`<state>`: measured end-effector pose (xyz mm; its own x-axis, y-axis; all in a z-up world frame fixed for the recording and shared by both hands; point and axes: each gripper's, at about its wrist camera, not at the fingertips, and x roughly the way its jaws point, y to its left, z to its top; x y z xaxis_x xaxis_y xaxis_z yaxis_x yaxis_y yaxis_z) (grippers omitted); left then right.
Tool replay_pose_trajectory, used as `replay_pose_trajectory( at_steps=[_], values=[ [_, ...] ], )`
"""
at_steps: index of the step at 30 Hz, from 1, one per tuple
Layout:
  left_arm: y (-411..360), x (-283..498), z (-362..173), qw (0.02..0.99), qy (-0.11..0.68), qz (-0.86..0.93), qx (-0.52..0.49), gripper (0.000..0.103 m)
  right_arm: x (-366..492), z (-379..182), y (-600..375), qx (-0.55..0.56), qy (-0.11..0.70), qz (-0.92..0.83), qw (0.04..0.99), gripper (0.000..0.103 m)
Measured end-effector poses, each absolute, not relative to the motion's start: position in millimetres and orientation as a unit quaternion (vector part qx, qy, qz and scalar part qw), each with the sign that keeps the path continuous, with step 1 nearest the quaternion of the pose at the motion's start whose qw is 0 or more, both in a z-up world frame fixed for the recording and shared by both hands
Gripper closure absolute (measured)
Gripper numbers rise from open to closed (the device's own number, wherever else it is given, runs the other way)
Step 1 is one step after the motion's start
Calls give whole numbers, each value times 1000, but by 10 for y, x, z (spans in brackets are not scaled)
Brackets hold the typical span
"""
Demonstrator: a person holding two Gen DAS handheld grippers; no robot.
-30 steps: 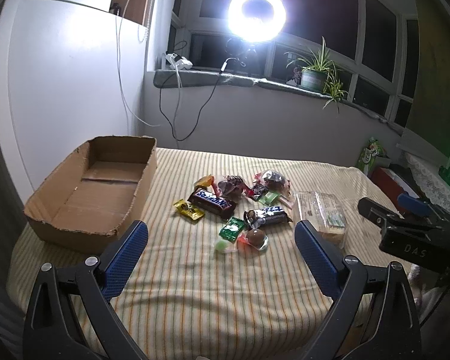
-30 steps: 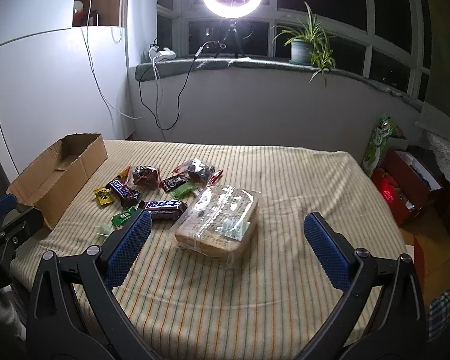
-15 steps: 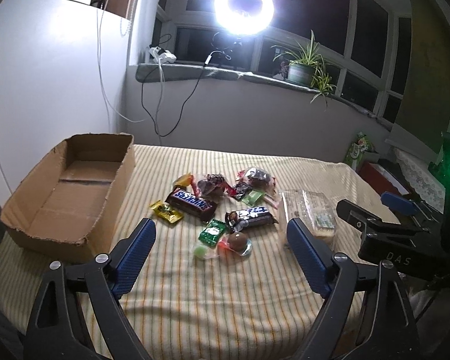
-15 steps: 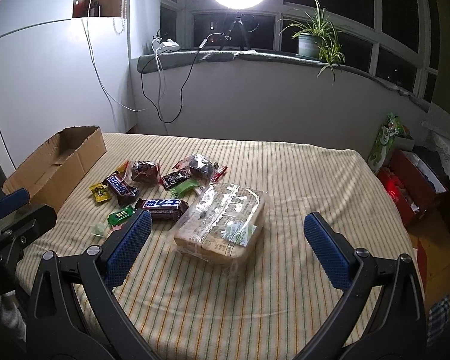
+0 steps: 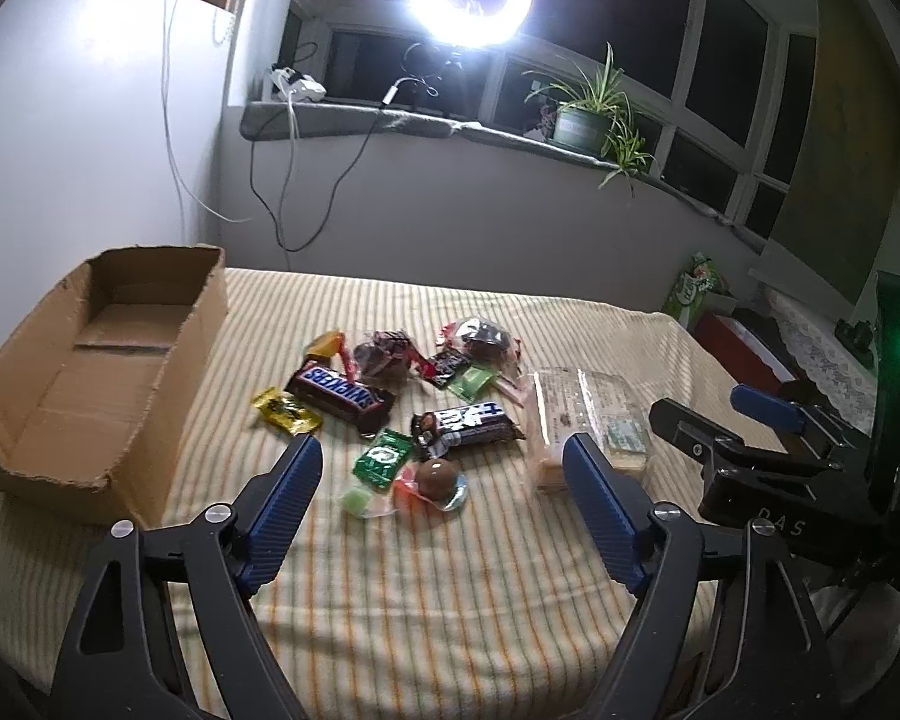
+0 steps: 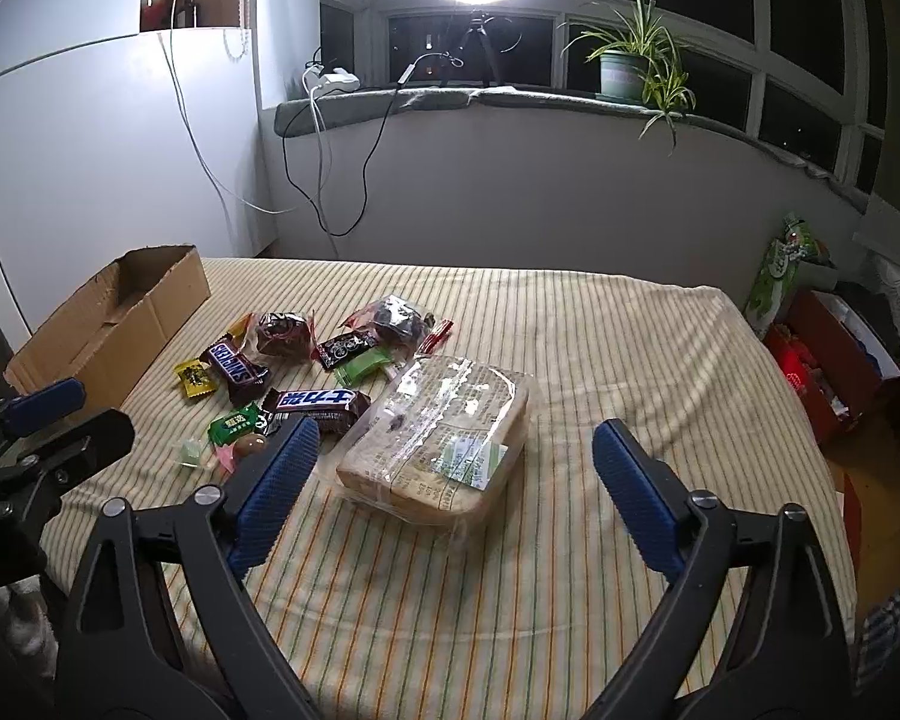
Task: Organize snacks
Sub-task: 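Move the right gripper to the wrapped bread loaf and close on it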
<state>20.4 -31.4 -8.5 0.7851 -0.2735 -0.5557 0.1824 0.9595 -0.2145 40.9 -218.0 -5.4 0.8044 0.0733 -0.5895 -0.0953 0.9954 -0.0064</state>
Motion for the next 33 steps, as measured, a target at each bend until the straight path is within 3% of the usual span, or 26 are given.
replay_pose_trajectory(
  at_steps=[8,10,12,15,33],
  values=[
    [-466,359,-148,931,323,-152,-79,27,461,-120,-2308,-9,320,41,947,9],
    [-486,410,-174,925,331,-164,-87,30,485,-140,-2351,-4,325,45,945,14],
    [-507,476,-214,917,342,-177,-99,35,525,-172,-2397,6,337,54,940,26],
    [-555,540,-265,908,355,-194,-108,39,606,-267,-2541,41,363,72,928,32],
    [-824,1012,-616,844,433,-269,-165,44,1171,-614,-2812,171,452,156,862,34]
  ],
)
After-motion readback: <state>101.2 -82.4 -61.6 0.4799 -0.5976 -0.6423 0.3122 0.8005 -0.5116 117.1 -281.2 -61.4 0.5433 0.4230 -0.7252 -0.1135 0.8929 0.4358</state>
